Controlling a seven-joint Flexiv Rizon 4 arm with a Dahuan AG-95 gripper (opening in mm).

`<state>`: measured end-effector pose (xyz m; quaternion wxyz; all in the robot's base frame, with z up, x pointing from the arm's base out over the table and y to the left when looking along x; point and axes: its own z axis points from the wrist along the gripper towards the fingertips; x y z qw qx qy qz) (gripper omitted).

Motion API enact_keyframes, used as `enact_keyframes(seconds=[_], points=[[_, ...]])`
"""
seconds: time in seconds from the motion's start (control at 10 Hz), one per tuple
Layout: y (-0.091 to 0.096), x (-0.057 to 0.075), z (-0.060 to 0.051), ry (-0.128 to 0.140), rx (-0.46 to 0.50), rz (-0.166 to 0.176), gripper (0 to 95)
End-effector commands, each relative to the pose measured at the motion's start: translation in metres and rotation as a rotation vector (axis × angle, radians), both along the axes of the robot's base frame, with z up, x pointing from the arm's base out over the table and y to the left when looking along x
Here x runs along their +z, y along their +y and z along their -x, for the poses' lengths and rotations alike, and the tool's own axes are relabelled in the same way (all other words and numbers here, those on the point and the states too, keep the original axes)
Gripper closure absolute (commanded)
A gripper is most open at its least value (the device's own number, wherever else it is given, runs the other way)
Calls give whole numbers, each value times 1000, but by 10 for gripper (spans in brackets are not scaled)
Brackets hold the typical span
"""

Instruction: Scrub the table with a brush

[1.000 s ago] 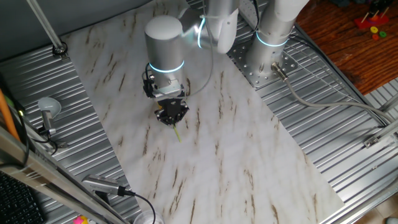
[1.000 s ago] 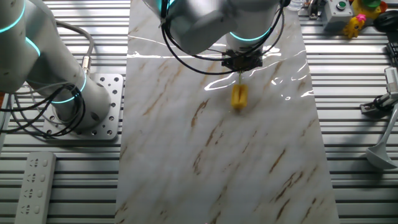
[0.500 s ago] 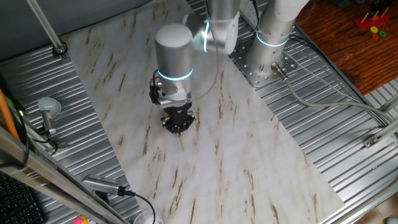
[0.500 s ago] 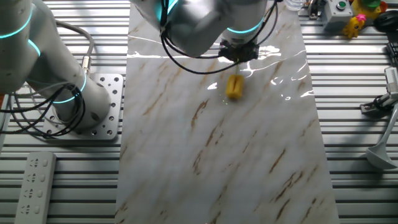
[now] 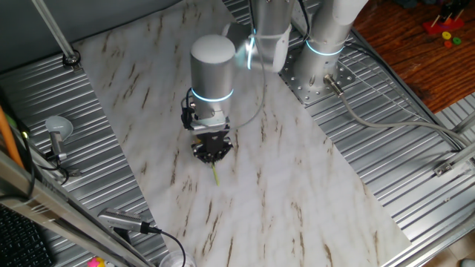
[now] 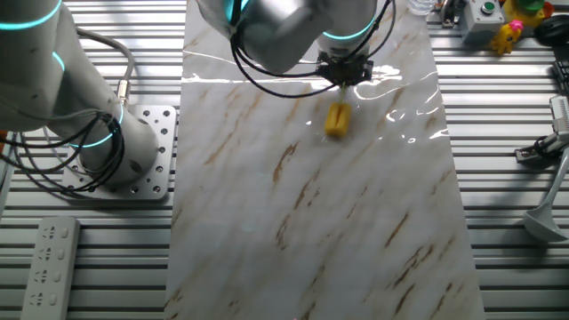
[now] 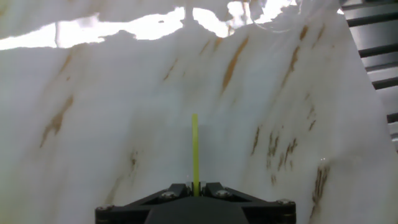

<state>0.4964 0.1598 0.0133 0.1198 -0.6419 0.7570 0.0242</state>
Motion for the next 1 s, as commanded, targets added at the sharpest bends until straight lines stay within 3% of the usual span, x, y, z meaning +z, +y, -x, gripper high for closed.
enact_keyframes(seconds=[0.1, 0.8, 1.0], points=[[-11, 8, 2, 15, 46, 1, 950], [-54, 10, 11, 13, 121, 21, 950], [-57, 9, 14, 13, 123, 22, 950]])
